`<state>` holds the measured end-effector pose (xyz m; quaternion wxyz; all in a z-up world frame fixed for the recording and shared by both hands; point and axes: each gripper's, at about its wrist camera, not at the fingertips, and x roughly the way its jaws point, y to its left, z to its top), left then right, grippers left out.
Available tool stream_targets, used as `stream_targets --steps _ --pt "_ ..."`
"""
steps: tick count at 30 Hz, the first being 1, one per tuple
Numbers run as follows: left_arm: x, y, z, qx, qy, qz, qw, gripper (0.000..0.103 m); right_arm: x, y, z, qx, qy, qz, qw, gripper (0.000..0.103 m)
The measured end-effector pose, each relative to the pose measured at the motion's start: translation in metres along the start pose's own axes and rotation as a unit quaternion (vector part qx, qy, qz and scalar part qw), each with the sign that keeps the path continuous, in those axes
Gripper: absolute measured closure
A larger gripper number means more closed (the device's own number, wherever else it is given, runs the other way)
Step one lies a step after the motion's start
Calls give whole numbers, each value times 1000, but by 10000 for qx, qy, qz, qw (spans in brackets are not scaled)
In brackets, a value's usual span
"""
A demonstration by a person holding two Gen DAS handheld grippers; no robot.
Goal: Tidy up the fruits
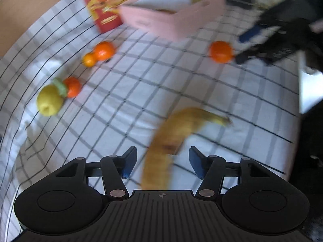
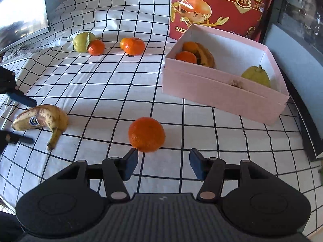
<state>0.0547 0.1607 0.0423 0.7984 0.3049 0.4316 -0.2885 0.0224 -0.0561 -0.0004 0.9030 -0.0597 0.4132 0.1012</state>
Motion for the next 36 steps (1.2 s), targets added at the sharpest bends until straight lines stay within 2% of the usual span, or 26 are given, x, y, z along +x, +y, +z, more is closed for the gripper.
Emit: stream_targets --steps 4,6,7,11,13,15,18,20,25,28,31,33,36 --pt "16 13 2 -370 187 -293 9987 38 0 2 0 1 13 64 10000 47" --pt "20 13 2 -507 166 -412 9977 49 0 4 0 -5 9 94 10000 47" --pt "21 15 2 -625 119 -479 9968 48 0 4 0 17 9 130 9999 47" --pt "22 22 -2 -1432 95 -559 9881 49 7 3 6 138 -24 225 9996 47" --pt "20 23 -8 -1885 -18 -513 9807 49 13 2 11 197 -37 267 9994 47" --pt "17 22 -12 -2135 -91 -422 9760 49 20 1 14 254 -20 346 9991 47" --pt "16 16 -10 -2161 -102 -230 9761 49 25 2 20 190 8 466 9987 49" --pt "15 12 -8 -2109 -129 -110 9774 50 24 6 21 -25 -41 464 9989 60" --pt "6 8 -4 -2423 -486 -38 9690 61 9 -2 24 31 -211 520 9984 61" --pt "-24 16 26 -2552 -1133 -120 9602 61 -16 -15 33 142 -502 489 9974 61" --pt "-63 31 81 -2528 -2054 -232 9452 61 -46 -36 45 252 -916 355 9948 61" --pt "-77 40 125 -2664 -2484 -308 9308 61 -63 -53 54 365 -1164 230 9923 61" --pt "-65 50 191 -3153 -2713 -577 9075 61 -78 -74 61 475 -1375 44 9893 61"
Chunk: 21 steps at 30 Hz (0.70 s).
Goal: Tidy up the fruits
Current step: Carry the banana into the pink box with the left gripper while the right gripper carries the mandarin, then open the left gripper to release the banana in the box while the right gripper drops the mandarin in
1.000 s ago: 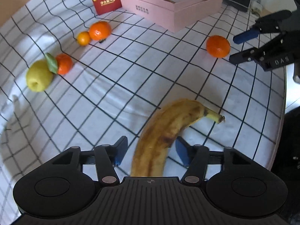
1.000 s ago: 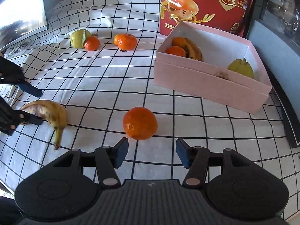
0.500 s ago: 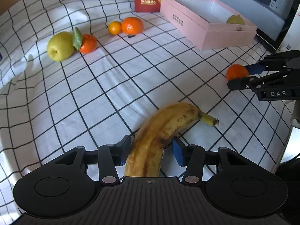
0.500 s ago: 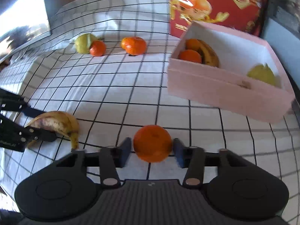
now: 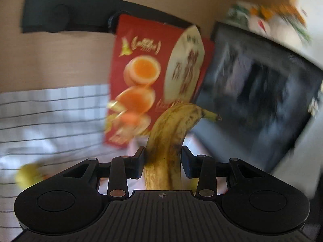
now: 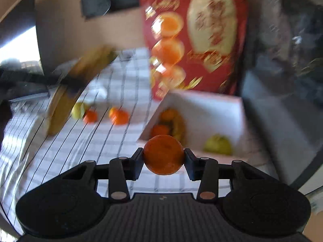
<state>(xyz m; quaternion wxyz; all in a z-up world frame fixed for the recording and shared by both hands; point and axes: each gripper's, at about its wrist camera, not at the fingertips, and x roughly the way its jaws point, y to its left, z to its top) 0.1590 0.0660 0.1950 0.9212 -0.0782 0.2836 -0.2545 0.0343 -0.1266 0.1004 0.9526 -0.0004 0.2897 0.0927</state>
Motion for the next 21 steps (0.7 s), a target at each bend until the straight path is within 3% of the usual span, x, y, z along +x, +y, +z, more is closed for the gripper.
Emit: stream_targets --steps 4,9,17,19,21 --pt "81 -24 11 -347 157 -108 9992 61 -7 -26 -5 32 -77 -230 9997 61" --pt "156 -29 -22 -662 749 343 9944 61 6 -61 -31 416 268 -275 9984 61" --pt "183 -32 -61 -613 1412 1035 9827 62 18 -83 -49 661 539 -205 9961 61" --pt "185 -39 -64 -451 1327 1198 9828 67 22 -85 -50 673 577 -224 9958 61" --pt "191 -41 -64 -390 1240 1196 9843 79 28 -85 -51 678 643 -249 9953 61"
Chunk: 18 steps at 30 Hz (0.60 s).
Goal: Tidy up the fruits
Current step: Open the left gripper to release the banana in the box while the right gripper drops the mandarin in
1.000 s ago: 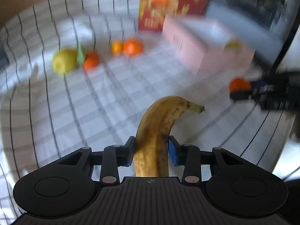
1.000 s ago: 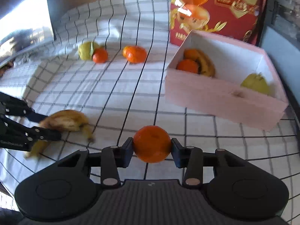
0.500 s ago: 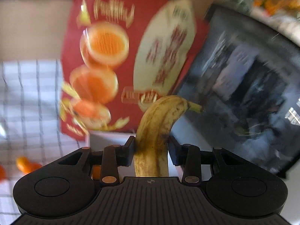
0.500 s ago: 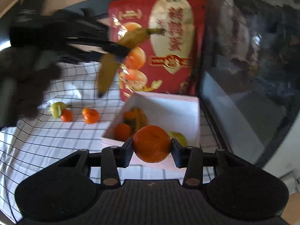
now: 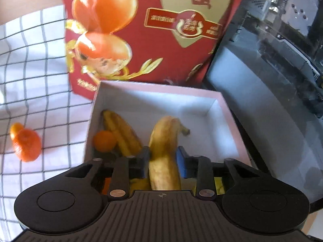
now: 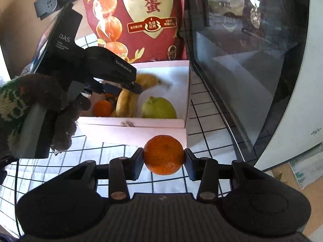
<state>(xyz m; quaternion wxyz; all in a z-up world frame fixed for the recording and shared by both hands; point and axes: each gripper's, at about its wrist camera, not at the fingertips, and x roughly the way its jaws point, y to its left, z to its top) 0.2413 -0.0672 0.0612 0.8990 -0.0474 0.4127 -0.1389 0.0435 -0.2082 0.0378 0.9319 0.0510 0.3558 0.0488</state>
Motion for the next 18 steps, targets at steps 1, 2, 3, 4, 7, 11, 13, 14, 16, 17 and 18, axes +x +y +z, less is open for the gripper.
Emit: stream_targets --steps 1,2,3,4,7,11,13,14,16,17,18 --pt "3 0 0 -27 -17 -51 10000 90 2 0 0 4 48 -7 10000 61" --pt "6 0 0 -51 29 -140 9999 89 4 1 -1 3 84 -22 10000 61" --pt "8 0 -1 -64 102 -138 9998 89 5 1 -2 -8 110 -32 9999 61" --pt "8 -2 -1 -39 145 -115 9998 89 7 1 -2 -21 129 -30 9999 61" --pt "3 1 -5 12 67 -327 9994 89 8 3 -2 -35 150 -38 9999 61" --pt "-31 15 -8 -44 -359 -843 9958 89 6 4 7 -11 97 -34 9999 61" --pt "-51 25 -12 -82 -478 -978 9940 88 5 6 19 -25 16 18 10000 61" --pt "-61 31 -15 -127 -507 -983 9938 86 5 9 28 -58 -45 47 10000 61" --pt "-76 45 -25 -259 -479 -948 9940 85 8 15 48 -148 -144 109 9997 61" --pt "-83 53 -32 -359 -408 -927 9942 85 12 20 61 -204 -189 156 9995 61" --pt "-89 62 -41 -490 -307 -921 9941 85 17 24 72 -253 -223 196 9992 61"
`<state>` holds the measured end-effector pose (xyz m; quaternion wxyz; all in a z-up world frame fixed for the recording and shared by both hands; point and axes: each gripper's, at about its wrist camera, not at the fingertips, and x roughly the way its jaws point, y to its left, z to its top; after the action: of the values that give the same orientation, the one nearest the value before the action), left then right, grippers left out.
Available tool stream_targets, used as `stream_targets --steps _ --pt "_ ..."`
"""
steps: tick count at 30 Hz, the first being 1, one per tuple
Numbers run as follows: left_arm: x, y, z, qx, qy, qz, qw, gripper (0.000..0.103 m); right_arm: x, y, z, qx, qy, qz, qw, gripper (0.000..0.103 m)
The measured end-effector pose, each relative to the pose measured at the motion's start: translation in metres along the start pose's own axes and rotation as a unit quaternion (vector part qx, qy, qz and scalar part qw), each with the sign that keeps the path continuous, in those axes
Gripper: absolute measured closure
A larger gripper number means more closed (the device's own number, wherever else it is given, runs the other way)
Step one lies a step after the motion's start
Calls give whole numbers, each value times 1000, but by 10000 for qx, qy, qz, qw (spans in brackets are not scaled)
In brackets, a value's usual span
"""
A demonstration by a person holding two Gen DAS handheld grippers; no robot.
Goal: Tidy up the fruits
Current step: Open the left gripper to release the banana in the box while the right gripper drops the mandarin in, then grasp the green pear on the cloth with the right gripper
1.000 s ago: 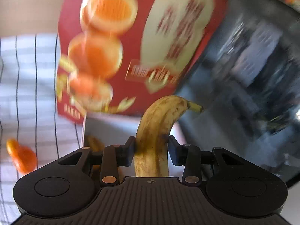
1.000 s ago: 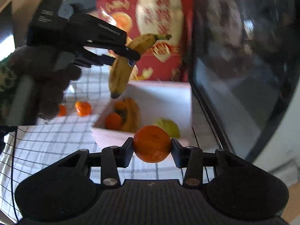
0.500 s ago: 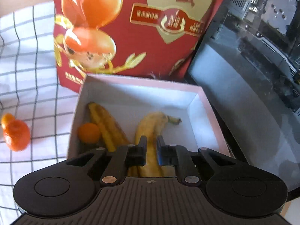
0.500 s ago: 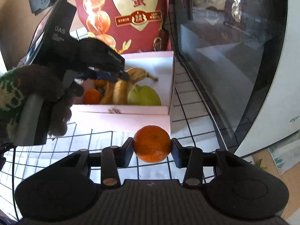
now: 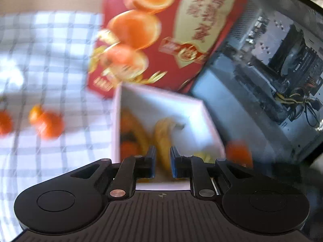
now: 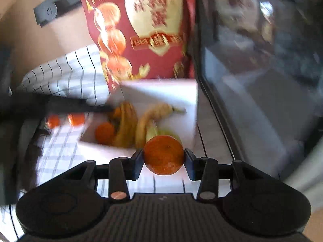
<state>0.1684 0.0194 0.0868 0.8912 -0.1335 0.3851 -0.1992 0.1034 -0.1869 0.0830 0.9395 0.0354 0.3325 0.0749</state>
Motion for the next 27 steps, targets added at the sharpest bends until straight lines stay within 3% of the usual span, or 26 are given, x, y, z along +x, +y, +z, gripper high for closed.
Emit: stream_targets --steps 6,10,14,18,21,25,27 --pt "-42 56 -39 -608 76 253 9978 85 63 12 80 186 -22 426 9989 60" --pt "-68 102 -51 -961 -87 481 9942 85 77 26 105 210 -4 266 9994 51" --pt "-86 150 -62 -1566 -175 776 9844 85 82 54 101 129 97 157 9997 43" --pt "-94 191 -72 -2305 67 1046 9674 85 97 111 83 -380 433 387 9976 42" --pt "-105 206 -77 -2248 115 1054 9686 85 110 169 68 -976 531 671 9915 40" --pt "-132 213 -89 -1978 -100 1636 9664 85 142 240 60 -1498 789 1210 9781 39" --pt "-142 220 -95 -1966 -137 1725 9651 85 160 267 58 -1578 857 1311 9750 39"
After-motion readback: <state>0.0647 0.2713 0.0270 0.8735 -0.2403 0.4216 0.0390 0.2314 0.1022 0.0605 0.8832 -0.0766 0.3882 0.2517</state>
